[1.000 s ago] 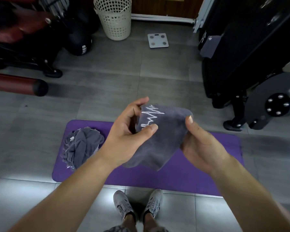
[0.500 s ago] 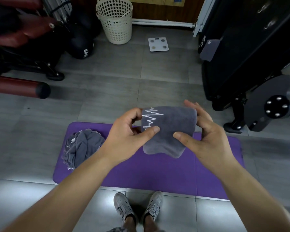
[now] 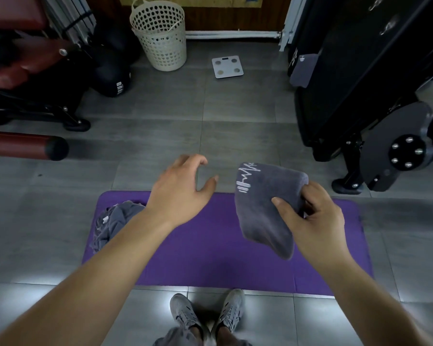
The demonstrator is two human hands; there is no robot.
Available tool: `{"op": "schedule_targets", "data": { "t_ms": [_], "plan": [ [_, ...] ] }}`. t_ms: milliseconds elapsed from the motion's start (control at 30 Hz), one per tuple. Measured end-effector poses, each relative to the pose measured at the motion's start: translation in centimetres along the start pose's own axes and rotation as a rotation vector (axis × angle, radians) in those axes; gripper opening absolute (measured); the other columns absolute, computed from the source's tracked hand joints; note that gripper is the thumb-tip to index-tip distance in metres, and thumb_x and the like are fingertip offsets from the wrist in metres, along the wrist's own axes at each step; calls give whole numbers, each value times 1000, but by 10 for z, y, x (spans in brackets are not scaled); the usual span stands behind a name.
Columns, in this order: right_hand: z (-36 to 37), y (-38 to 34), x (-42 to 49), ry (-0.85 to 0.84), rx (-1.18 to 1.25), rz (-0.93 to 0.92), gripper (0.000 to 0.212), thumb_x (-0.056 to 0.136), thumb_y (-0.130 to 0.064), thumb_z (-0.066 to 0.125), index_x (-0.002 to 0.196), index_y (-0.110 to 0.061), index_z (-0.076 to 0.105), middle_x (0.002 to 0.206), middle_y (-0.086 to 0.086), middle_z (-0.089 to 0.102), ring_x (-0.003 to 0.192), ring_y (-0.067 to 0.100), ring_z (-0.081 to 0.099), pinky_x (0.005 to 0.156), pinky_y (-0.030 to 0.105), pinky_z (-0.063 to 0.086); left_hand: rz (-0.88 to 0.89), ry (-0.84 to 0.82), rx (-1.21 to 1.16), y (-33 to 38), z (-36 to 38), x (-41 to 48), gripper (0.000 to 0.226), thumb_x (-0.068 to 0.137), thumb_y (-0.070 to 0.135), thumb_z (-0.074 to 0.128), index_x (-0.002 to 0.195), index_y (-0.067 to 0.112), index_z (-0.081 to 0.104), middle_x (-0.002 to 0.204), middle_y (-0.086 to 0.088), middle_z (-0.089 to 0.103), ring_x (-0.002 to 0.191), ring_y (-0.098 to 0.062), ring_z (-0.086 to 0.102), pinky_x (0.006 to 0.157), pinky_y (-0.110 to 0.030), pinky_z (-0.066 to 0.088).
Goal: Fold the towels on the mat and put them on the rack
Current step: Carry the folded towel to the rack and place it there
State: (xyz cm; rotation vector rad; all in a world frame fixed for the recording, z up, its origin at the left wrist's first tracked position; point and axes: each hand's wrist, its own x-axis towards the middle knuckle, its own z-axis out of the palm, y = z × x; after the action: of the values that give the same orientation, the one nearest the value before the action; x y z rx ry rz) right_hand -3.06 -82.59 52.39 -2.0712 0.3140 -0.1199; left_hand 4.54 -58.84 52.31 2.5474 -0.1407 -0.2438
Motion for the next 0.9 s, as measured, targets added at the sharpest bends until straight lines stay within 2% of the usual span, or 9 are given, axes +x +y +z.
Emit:
{"op": "schedule_targets", "data": {
  "t_ms": [167,267,367,467,567,700,833,900],
  "plan": [
    [-18,24,27,142,-86,20,22,86,-22,76,77,-26,56,93,-12,55,84,1,56,66,4,40,-47,-34,228,10,5,42,58,96,54,52,145,23,46,143,-6,52,127,-30,53,105,-43,41],
    [-26,37,54,175,-131,25,14,88,-26,73,87,-22,60,104,-13,53,91,-4,55,65,7,41,-60,-52,351,13,7,82,59,95,57,49,144,23,47,137,-10,56,126,-32,54,104,-43,41],
    [-29,51,94,185,-180,50,12,92,-28,70,92,-19,61,110,-13,51,90,3,56,67,9,38,-41,-62,454,15,8,135,60,95,59,47,143,22,49,135,-11,59,124,-32,56,104,-43,41],
    [-22,62,148,200,-223,64,14,94,-26,67,101,-15,63,113,-10,51,91,5,51,69,4,35,-18,-74,494,13,9,199,61,95,58,46,142,21,49,134,-11,59,124,-33,56,105,-43,40],
    [-7,66,216,227,-247,71,14,96,-27,65,101,-15,62,115,-8,52,95,2,48,72,4,33,6,-85,528,3,9,281,59,94,59,48,138,21,53,132,-11,61,123,-34,57,103,-42,41],
    [25,62,331,277,-267,100,12,95,-27,66,91,-23,56,108,-9,52,91,0,46,72,7,34,39,-143,561,-12,3,426,57,93,59,49,134,21,55,128,-10,63,120,-33,59,101,-41,42],
    [56,50,461,348,-270,190,12,93,-25,69,89,-19,59,104,-6,54,86,0,48,75,11,38,81,-203,539,-5,-13,589,54,94,55,50,137,22,52,131,-11,62,121,-33,58,102,-41,41],
    [63,36,524,389,-262,208,19,93,-22,70,83,-20,53,98,-4,52,85,-5,50,71,4,36,133,-233,554,4,-23,661,53,95,53,49,135,18,53,126,-12,62,118,-33,58,102,-41,42]
  ]
}}
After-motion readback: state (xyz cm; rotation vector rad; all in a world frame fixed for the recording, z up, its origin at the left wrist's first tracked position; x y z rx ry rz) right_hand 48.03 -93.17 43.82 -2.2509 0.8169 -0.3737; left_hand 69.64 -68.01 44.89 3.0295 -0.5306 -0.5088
